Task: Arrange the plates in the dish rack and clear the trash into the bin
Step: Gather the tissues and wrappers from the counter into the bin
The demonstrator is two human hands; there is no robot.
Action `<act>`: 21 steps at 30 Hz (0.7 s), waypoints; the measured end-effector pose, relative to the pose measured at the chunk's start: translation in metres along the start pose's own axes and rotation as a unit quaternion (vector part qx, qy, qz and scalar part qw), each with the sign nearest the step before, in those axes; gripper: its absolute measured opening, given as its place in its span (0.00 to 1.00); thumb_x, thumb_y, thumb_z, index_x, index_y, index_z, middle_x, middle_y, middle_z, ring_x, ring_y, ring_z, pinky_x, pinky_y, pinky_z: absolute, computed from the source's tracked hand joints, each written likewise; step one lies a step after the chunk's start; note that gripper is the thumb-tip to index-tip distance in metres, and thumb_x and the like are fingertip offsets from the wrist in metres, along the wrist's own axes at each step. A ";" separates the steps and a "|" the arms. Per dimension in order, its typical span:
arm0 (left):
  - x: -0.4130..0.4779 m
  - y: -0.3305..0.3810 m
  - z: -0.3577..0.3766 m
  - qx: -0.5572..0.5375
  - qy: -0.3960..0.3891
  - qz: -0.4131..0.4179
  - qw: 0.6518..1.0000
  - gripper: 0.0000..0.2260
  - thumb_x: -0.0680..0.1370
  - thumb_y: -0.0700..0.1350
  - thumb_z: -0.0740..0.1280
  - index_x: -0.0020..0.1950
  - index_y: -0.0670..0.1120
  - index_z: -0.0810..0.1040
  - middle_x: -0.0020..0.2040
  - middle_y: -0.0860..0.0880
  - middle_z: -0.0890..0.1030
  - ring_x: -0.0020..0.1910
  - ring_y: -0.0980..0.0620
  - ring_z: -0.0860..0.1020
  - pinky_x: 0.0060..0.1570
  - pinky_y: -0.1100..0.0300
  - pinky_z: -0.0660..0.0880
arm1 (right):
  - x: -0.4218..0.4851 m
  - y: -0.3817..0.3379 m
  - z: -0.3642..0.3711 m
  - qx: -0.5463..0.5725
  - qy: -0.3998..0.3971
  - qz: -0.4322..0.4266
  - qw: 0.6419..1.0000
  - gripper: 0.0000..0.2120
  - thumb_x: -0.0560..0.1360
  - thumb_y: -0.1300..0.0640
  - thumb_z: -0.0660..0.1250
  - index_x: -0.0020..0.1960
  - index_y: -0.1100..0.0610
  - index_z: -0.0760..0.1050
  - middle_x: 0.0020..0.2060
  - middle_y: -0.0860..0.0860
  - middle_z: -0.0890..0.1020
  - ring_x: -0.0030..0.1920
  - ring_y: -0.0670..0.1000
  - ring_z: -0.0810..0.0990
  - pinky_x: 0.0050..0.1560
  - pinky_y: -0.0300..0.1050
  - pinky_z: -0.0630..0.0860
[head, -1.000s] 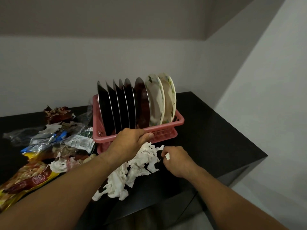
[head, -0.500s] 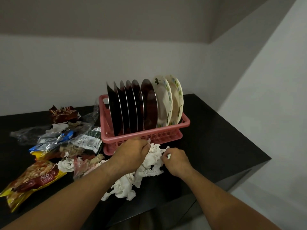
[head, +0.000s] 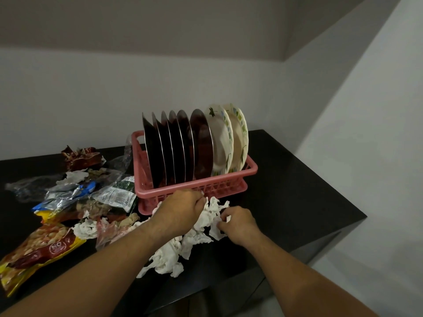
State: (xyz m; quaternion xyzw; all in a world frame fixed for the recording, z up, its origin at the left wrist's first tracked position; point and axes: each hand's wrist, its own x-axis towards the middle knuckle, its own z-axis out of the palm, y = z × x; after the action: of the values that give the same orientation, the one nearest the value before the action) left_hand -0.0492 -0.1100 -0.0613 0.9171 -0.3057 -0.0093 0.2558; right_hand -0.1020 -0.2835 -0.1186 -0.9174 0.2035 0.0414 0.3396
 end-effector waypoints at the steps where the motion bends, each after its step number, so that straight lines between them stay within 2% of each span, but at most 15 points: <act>1: -0.001 0.000 0.000 0.002 0.000 -0.001 1.000 0.17 0.82 0.51 0.58 0.32 0.53 0.68 0.32 0.53 0.74 0.30 0.56 0.72 0.31 0.60 0.66 | 0.001 0.000 -0.001 0.006 0.010 0.001 1.000 0.04 0.74 0.54 0.71 0.41 0.48 0.79 0.43 0.45 0.79 0.39 0.45 0.81 0.36 0.39 0.77; 4: -0.001 -0.001 0.000 -0.002 -0.002 -0.007 1.000 0.17 0.82 0.50 0.58 0.33 0.52 0.70 0.31 0.53 0.74 0.30 0.56 0.73 0.32 0.60 0.67 | 0.003 -0.002 -0.017 0.041 0.039 -0.005 0.998 0.05 0.74 0.55 0.70 0.40 0.47 0.78 0.42 0.46 0.79 0.39 0.46 0.81 0.36 0.41 0.77; 8: 0.001 0.001 0.001 -0.009 -0.001 -0.012 1.000 0.18 0.82 0.51 0.57 0.33 0.52 0.70 0.30 0.53 0.74 0.29 0.56 0.71 0.32 0.60 0.67 | 0.003 -0.005 -0.041 0.086 0.058 -0.011 0.995 0.03 0.72 0.58 0.70 0.40 0.52 0.78 0.39 0.51 0.81 0.37 0.51 0.83 0.39 0.52 0.84; 12: 0.005 0.004 0.001 -0.010 0.004 -0.009 1.000 0.18 0.82 0.51 0.58 0.32 0.51 0.70 0.30 0.54 0.73 0.28 0.57 0.70 0.31 0.60 0.66 | 0.000 -0.009 -0.056 0.142 0.049 -0.009 0.989 0.05 0.71 0.62 0.72 0.43 0.55 0.76 0.42 0.54 0.82 0.35 0.52 0.85 0.35 0.48 0.84; 16: 0.007 0.009 0.001 -0.016 0.005 -0.006 1.000 0.19 0.82 0.50 0.58 0.30 0.53 0.67 0.30 0.54 0.72 0.28 0.57 0.70 0.31 0.60 0.65 | -0.005 -0.007 -0.066 0.180 0.033 -0.039 0.982 0.05 0.74 0.63 0.70 0.43 0.53 0.79 0.47 0.50 0.81 0.40 0.52 0.86 0.40 0.47 0.84; 19: 0.008 0.016 0.001 -0.020 -0.006 -0.002 1.000 0.17 0.82 0.50 0.58 0.31 0.54 0.68 0.33 0.55 0.75 0.32 0.56 0.73 0.33 0.58 0.71 | -0.008 -0.004 -0.072 0.219 0.030 -0.039 0.975 0.06 0.75 0.61 0.69 0.41 0.53 0.82 0.45 0.49 0.83 0.43 0.50 0.85 0.44 0.47 0.84; 21: 0.010 0.020 0.004 -0.010 -0.023 -0.008 1.000 0.12 0.81 0.52 0.58 0.39 0.54 0.76 0.40 0.55 0.79 0.38 0.56 0.77 0.41 0.55 0.77 | -0.010 -0.003 -0.077 0.259 0.021 -0.043 0.965 0.06 0.74 0.62 0.70 0.40 0.54 0.83 0.46 0.50 0.83 0.44 0.49 0.85 0.46 0.47 0.84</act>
State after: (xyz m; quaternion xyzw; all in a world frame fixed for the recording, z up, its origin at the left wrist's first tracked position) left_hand -0.0529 -0.1306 -0.0540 0.9163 -0.3044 -0.0354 0.2577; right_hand -0.1142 -0.3272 -0.0552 -0.8066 0.1744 -0.0465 0.5629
